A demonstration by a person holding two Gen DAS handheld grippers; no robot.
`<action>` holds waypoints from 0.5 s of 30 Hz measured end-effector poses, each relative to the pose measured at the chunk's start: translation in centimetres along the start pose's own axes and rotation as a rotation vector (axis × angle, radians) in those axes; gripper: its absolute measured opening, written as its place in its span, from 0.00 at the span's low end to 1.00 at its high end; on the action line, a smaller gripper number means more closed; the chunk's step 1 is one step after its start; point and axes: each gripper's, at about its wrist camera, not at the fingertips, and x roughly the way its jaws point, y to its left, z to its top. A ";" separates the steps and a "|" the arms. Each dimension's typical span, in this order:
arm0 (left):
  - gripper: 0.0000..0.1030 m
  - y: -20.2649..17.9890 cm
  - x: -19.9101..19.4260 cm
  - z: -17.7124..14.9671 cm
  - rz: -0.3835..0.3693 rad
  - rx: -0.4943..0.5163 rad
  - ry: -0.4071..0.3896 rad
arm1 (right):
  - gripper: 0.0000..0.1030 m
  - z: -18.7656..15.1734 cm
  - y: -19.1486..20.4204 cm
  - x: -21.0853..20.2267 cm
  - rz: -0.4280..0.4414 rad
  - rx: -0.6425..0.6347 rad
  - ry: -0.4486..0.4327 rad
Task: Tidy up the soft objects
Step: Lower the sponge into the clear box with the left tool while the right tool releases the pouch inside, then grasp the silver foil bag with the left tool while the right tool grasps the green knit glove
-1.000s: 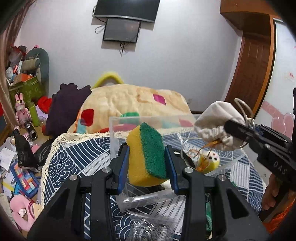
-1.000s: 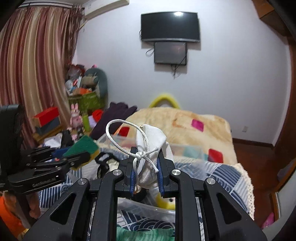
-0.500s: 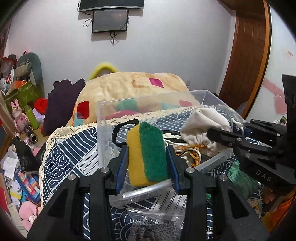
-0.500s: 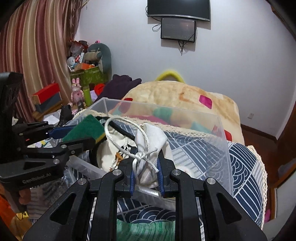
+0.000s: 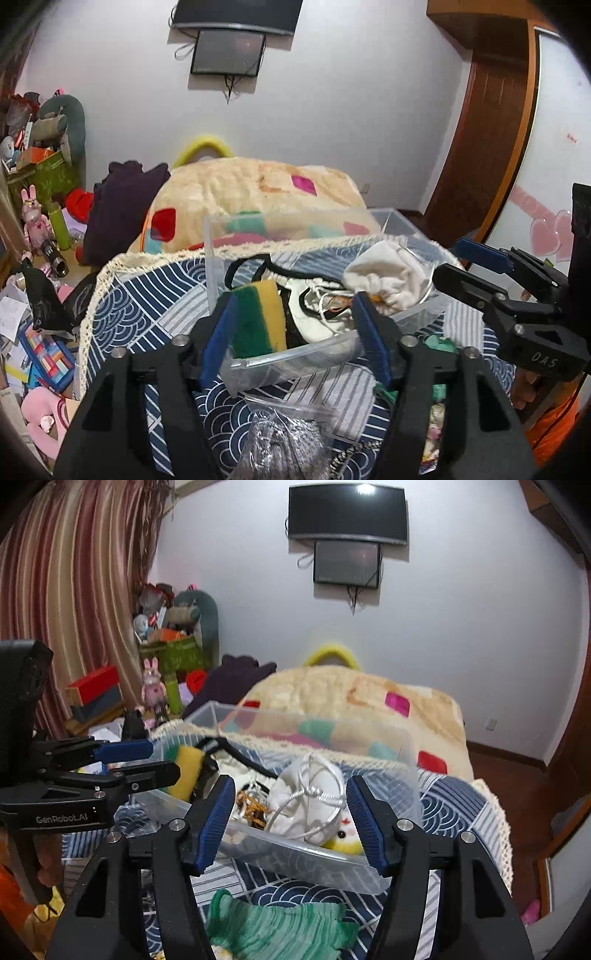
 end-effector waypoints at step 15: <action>0.99 -1.5 -7.8 -1.6 0.057 0.025 -0.161 | 0.73 -0.2 0.9 -5.7 0.010 -0.006 -0.133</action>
